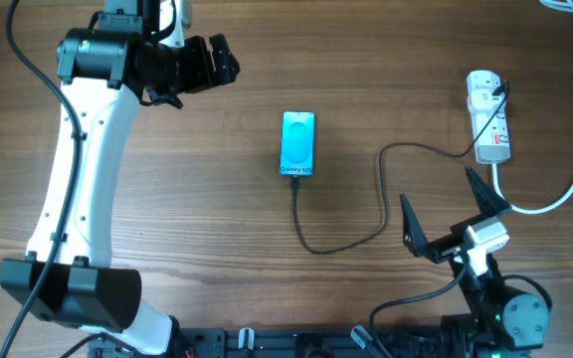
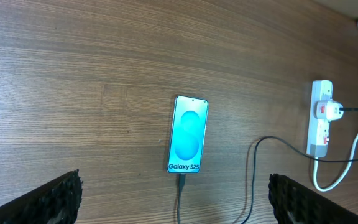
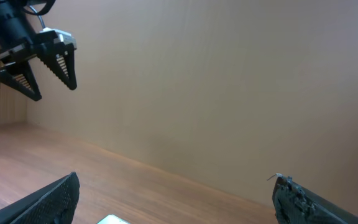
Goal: Plug charger to phone and switch on socket
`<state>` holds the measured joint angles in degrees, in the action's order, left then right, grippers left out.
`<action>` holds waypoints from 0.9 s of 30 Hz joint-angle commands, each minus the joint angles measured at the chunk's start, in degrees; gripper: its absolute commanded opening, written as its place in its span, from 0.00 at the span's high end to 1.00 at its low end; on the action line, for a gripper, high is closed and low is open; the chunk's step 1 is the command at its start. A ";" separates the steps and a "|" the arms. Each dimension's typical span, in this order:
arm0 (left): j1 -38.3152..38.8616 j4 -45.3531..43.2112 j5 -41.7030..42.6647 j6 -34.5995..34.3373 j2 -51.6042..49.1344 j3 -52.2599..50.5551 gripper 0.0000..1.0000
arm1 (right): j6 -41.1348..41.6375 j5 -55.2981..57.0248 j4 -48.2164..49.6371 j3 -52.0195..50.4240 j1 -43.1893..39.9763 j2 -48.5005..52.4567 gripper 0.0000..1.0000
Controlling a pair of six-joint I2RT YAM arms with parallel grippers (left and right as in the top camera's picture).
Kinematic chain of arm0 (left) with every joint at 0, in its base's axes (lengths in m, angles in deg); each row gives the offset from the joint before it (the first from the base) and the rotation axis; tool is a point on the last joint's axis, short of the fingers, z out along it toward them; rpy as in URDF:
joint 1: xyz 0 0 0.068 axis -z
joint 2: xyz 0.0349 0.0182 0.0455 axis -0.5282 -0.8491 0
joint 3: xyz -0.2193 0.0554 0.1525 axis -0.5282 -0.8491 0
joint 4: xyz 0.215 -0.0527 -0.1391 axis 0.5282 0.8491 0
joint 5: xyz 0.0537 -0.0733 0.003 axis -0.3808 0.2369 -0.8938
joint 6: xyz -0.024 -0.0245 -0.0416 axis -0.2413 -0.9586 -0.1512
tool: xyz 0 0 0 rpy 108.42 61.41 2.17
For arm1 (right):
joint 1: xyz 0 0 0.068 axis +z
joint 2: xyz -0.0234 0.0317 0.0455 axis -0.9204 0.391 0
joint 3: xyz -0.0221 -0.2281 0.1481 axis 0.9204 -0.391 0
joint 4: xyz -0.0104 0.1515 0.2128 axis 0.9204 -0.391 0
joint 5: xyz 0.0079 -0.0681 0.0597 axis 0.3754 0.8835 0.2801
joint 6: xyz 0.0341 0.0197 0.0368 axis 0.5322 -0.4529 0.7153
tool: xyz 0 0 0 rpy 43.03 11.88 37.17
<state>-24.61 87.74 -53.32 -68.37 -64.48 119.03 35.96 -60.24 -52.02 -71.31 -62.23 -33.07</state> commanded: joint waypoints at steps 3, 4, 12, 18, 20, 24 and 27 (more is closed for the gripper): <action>-0.31 -0.02 -0.15 -0.07 -0.35 -0.15 0.00 | 0.50 -0.57 4.52 -4.00 0.28 -0.85 0.00; -0.31 -0.02 -0.15 -0.07 -0.35 -0.15 0.00 | 0.57 -0.59 5.64 -4.94 0.28 -0.85 0.00; -0.31 -0.02 -0.15 -0.07 -0.35 -0.15 0.00 | 2.27 3.87 4.42 -6.32 0.28 -0.85 0.00; -0.31 -0.02 -0.15 -0.07 -0.35 -0.15 0.00 | 9.11 12.00 -4.74 -6.32 0.28 -0.85 0.00; -0.31 -0.02 -0.15 -0.07 -0.35 -0.15 0.00 | 9.42 12.63 -7.58 -6.32 0.28 -0.85 0.00; -0.31 -0.02 -0.15 -0.07 -0.35 -0.15 0.00 | 9.31 13.31 -10.32 -6.32 0.28 -0.85 0.00; -0.31 -0.02 -0.15 -0.07 -0.35 -0.15 0.00 | 9.29 13.31 -10.34 -6.32 0.28 -0.85 0.00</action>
<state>-24.61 87.74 -53.32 -68.37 -64.48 119.03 44.23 -48.48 -62.51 -77.51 -62.23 -33.27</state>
